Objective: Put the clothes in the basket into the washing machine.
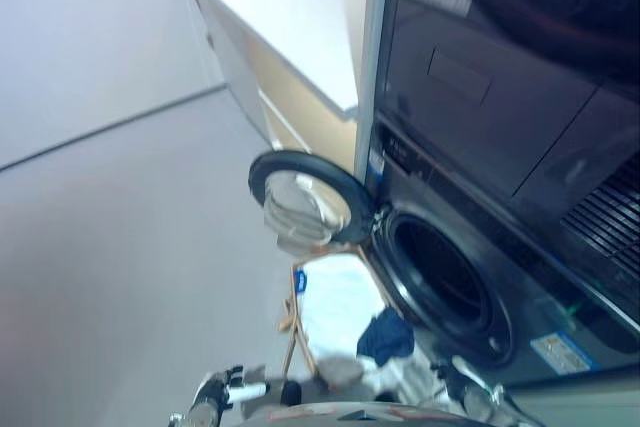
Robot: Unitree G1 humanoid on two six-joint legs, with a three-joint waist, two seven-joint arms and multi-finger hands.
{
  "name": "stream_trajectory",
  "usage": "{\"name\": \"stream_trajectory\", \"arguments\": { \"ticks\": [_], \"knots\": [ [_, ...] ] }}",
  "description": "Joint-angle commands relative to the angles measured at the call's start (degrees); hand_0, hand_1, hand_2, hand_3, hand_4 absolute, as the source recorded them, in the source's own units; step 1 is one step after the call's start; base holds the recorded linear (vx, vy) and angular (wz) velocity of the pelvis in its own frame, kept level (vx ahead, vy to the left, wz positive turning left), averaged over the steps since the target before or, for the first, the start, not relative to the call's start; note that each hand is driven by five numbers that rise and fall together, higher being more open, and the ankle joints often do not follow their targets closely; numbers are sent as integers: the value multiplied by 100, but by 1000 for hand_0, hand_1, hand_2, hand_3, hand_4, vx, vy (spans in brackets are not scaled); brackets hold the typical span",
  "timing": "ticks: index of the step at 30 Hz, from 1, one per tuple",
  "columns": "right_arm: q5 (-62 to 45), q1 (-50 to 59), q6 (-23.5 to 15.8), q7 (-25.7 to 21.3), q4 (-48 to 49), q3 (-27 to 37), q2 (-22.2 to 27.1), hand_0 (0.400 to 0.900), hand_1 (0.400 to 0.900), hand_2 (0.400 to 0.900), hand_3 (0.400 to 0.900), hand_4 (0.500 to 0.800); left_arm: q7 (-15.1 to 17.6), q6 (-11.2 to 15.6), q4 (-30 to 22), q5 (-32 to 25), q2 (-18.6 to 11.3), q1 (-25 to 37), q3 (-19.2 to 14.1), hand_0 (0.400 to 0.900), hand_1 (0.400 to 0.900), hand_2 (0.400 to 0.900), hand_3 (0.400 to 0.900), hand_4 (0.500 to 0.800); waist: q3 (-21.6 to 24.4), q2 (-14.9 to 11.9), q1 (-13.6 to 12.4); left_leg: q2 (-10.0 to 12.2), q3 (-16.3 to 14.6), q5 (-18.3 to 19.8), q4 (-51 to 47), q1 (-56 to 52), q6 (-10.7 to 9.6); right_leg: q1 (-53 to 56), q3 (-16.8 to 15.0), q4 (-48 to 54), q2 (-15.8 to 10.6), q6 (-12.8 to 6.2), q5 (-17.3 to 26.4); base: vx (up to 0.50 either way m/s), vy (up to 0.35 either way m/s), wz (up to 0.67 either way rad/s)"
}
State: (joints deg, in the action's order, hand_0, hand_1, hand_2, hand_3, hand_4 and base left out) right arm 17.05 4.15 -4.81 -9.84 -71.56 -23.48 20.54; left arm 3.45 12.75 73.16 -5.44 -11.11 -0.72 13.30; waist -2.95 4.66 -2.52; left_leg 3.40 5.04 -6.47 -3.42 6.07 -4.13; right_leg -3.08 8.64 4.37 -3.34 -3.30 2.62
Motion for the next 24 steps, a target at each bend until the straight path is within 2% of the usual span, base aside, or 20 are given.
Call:
{"name": "stream_trajectory", "arguments": {
  "ticks": [1,2,3,4,6,9,14,24],
  "knots": [
    [160,690,-88,-330,364,-168,112,900,900,900,900,800,322,271,-14,-407,-312,452,-85,900,900,900,900,800,-695,-395,-68,-377,-135,457,174,282,286,-415,-179,-502,-347,-166,-174,-182,35,0],
    [194,818,-102,-458,495,-242,173,900,900,900,900,800,420,328,-58,-549,-315,517,-40,900,900,900,900,800,-927,-365,-68,-432,-121,456,461,672,296,-806,-189,-780,-384,-140,-184,-123,22,-1],
    [194,820,-103,-459,494,-242,173,900,900,900,900,800,420,328,-57,-550,-315,518,-40,900,900,900,900,800,-912,-366,-68,-433,-122,461,475,699,296,-832,-191,-792,-386,-140,-188,-154,14,40],
    [50,2624,253,-566,-233,-780,-45,900,900,900,900,800,439,219,57,-552,-199,853,324,900,900,900,900,800,-991,-241,-425,-524,2,450,715,1064,278,-1032,-25,-924,-471,-122,-214,-65,-9,63],
    [-34,3252,347,-638,-576,-858,-8,900,900,900,900,800,529,110,103,-624,-186,1013,381,900,900,900,900,800,-1001,-100,-634,-585,80,405,785,1369,269,-1296,85,-1039,-498,-112,-233,-64,15,58],
    [-219,4121,401,-777,-876,-717,326,900,900,900,900,800,564,214,-389,-791,-272,794,426,900,900,900,900,800,-1026,51,-923,-599,77,306,779,1636,273,-1552,97,-1128,-503,-121,-220,-10,52,7],
    [-235,4659,474,-1029,-1008,-753,431,900,900,900,900,800,733,262,-638,-913,-239,960,615,900,900,900,900,800,-1271,151,-989,-654,71,289,875,1857,279,-1799,57,-1370,-507,-106,-317,-1,30,-3],
    [-124,5412,641,-1075,-1448,-870,863,900,900,900,900,800,875,294,-893,-1049,-209,1209,768,900,900,900,900,800,-1574,427,-1079,-803,106,301,1296,2531,261,-2558,47,-2006,-582,-26,-455,-20,15,6]
  ]
}}
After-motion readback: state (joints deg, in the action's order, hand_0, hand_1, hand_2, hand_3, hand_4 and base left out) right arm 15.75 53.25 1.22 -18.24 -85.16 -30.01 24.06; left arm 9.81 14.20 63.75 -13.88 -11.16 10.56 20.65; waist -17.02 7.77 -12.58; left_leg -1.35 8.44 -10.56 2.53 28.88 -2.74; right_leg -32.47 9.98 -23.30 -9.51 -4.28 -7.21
